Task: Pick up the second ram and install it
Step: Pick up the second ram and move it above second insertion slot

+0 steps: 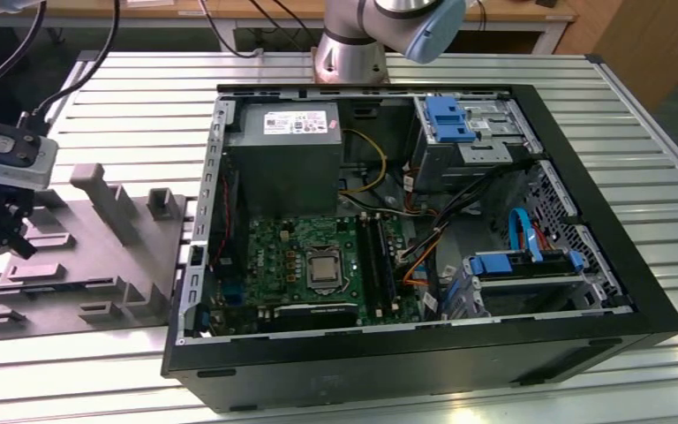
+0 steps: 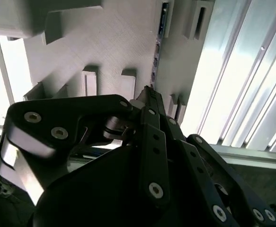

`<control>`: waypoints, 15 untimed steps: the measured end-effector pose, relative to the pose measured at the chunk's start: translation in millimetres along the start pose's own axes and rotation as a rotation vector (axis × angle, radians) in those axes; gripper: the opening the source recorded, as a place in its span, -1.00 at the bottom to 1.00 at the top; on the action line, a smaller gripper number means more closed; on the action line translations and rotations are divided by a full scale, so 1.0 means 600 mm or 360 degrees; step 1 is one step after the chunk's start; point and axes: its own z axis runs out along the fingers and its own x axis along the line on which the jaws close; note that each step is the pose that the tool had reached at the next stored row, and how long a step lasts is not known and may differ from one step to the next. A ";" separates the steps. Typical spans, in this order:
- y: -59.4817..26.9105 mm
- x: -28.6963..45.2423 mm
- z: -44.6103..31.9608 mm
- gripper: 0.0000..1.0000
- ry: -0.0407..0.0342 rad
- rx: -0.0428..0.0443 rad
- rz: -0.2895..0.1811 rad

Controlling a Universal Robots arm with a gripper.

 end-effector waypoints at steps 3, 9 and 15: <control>0.000 0.000 0.001 -0.80 0.0003 -0.0003 -0.0086; 0.000 0.000 0.004 -0.80 0.0011 -0.0008 -0.0259; 0.000 0.000 0.007 -0.80 0.0018 -0.0013 -0.0433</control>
